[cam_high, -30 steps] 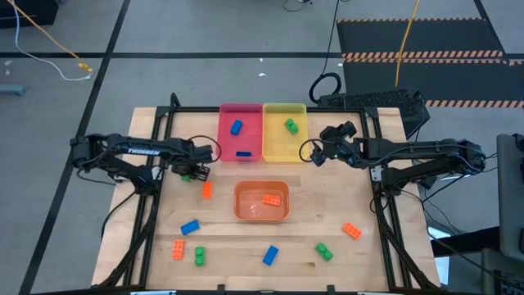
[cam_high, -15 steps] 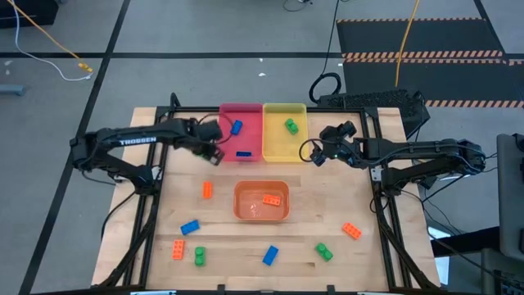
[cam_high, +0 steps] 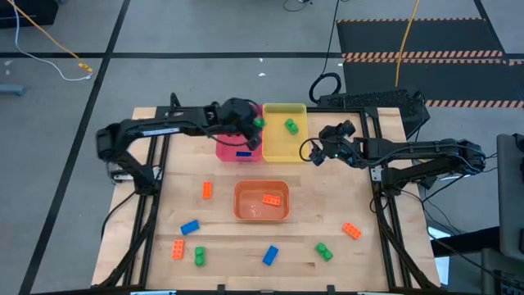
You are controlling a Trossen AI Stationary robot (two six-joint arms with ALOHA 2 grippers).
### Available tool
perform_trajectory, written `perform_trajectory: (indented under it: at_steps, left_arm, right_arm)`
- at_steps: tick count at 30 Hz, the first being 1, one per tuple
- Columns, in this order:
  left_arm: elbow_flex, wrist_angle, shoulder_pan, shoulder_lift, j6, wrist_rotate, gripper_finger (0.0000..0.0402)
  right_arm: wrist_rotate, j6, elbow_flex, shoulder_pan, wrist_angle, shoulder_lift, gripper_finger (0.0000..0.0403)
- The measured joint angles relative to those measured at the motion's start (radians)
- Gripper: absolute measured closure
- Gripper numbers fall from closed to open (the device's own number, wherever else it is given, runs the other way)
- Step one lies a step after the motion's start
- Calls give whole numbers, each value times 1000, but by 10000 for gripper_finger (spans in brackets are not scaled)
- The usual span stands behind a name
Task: Sort & place blocks by color
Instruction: Put the green game piece into the yellow bin
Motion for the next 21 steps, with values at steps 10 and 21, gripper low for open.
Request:
perform_trajectory:
  at_steps: [10,21]
  left_arm:
    - [98,132,7,241,65,43,266]
    - [148,126,16,337,81,52,239]
  right_arm:
    - [29,11,0,-1,-54,0,64]
    - [33,1,0,-3,-56,0,64]
